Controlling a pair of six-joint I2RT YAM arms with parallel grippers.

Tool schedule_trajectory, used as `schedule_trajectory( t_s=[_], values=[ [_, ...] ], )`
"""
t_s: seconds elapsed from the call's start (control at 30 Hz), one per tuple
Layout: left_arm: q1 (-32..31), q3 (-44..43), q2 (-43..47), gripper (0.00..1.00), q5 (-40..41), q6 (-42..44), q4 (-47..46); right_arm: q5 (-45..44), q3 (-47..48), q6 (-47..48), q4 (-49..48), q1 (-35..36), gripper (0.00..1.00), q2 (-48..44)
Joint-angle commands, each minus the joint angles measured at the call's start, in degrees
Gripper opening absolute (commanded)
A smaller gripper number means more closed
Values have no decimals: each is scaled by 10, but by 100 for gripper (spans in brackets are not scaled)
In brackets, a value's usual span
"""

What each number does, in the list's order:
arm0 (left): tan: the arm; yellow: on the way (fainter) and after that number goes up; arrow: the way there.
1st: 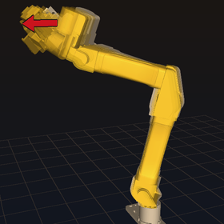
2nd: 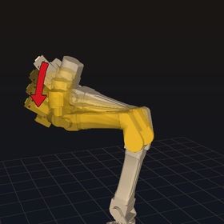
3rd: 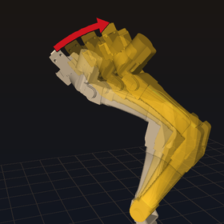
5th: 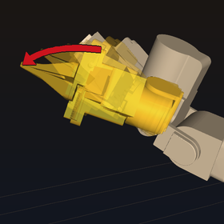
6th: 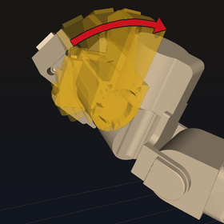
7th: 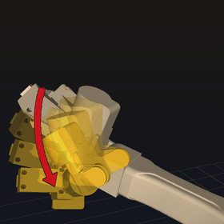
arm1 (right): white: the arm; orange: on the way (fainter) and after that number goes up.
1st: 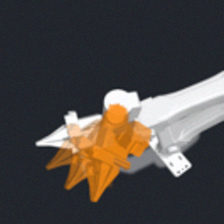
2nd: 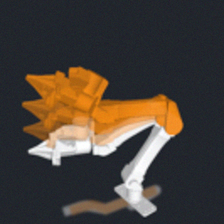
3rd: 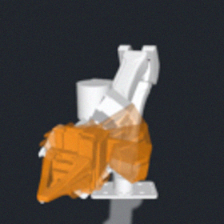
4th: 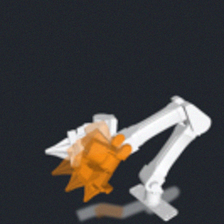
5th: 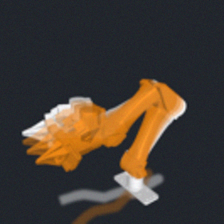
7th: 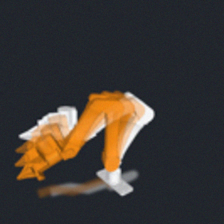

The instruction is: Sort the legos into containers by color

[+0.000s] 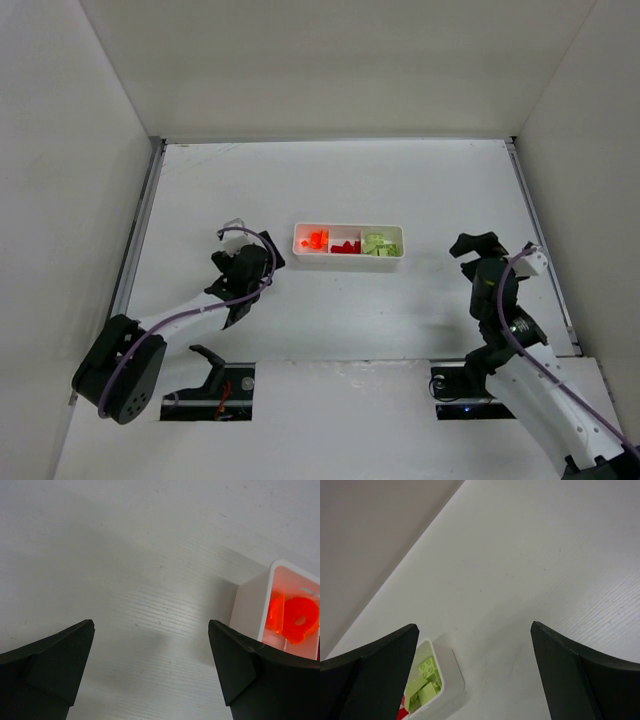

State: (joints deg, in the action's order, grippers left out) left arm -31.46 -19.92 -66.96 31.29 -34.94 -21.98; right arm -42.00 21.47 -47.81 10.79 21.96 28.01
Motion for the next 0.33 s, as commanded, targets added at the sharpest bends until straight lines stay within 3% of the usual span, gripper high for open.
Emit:
schedule_trajectory(
  t_s=[0.0, 0.3],
  values=[
    [-5, -14, 26, 100, 4, 6, 0, 33, -9, 3, 17, -20, 100, -12],
    [-1, -8, 28, 100, -13, 5, 12, 44, -35, -8, -44, -29, 100, 23]
  ],
)
